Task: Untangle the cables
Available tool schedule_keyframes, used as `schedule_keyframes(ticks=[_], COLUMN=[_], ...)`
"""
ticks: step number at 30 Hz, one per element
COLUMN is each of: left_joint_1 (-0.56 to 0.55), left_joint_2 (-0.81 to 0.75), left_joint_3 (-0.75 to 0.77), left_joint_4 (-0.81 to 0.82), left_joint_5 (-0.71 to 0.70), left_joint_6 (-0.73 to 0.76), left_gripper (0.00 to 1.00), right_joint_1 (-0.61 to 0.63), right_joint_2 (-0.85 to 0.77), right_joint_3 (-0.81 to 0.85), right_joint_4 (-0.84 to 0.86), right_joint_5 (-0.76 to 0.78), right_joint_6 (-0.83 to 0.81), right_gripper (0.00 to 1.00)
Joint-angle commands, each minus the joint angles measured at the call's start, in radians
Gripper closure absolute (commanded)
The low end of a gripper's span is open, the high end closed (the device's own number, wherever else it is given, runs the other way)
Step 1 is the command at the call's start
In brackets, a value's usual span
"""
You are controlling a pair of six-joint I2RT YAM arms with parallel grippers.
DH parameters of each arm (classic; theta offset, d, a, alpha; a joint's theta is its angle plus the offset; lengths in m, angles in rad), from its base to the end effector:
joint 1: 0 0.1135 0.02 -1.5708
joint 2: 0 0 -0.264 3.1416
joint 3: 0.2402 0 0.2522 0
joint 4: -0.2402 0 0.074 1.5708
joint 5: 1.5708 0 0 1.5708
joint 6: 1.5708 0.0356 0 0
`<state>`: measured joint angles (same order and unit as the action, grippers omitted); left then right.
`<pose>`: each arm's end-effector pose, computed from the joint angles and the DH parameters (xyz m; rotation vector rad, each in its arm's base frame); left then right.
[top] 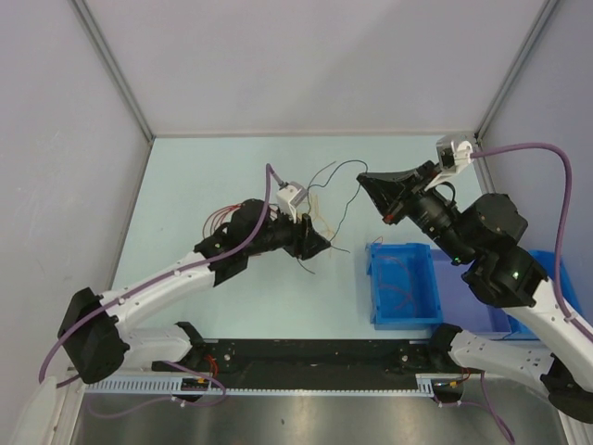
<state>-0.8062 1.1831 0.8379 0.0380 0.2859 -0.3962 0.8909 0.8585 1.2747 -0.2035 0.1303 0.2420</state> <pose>0.1825 -0.2048 0.2988 0.6149 1.9198 -1.0679 0.1005 0.1169 0.4903 -0.3411 1.3714 0.8590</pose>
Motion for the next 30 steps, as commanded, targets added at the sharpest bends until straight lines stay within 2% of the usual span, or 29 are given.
schedule_keyframes(ticks=[1,6,17,18,19,22,25,30], left_joint_1=[0.002,0.002,0.004,0.001,-0.002,-0.037,-0.082,-0.1], left_joint_2=[0.004,0.003,0.036,0.038,0.036,0.029,0.041,0.111], left_joint_3=[-0.008,-0.054,-0.171,-0.177,-0.186,-0.186,-0.154,-0.122], left_joint_4=[0.037,0.008,0.01,0.022,0.045,0.074,0.057,0.062], left_joint_5=[-0.048,-0.105,-0.162,-0.156,-0.156,-0.209,-0.283,-0.283], left_joint_6=[0.0,-0.003,-0.039,-0.049,-0.053,-0.049,-0.023,-0.016], left_gripper=[0.46,0.52,0.48,0.45,0.32,0.11,0.07,0.08], right_joint_1=[0.006,0.005,0.005,0.005,0.006,0.005,0.005,0.005], right_joint_2=[-0.032,-0.032,0.057,0.062,0.066,0.08,0.085,0.08], right_joint_3=[0.072,0.124,0.362,0.377,0.383,0.391,0.39,0.376], right_joint_4=[0.03,0.0,-0.076,-0.071,-0.071,-0.07,-0.068,-0.076], right_joint_5=[0.018,0.066,0.134,0.14,0.143,0.143,0.146,0.178], right_joint_6=[-0.039,-0.086,-0.15,-0.139,-0.133,-0.113,-0.106,-0.106], right_gripper=[1.0,1.0,1.0,1.0,1.0,1.0,1.0,1.0])
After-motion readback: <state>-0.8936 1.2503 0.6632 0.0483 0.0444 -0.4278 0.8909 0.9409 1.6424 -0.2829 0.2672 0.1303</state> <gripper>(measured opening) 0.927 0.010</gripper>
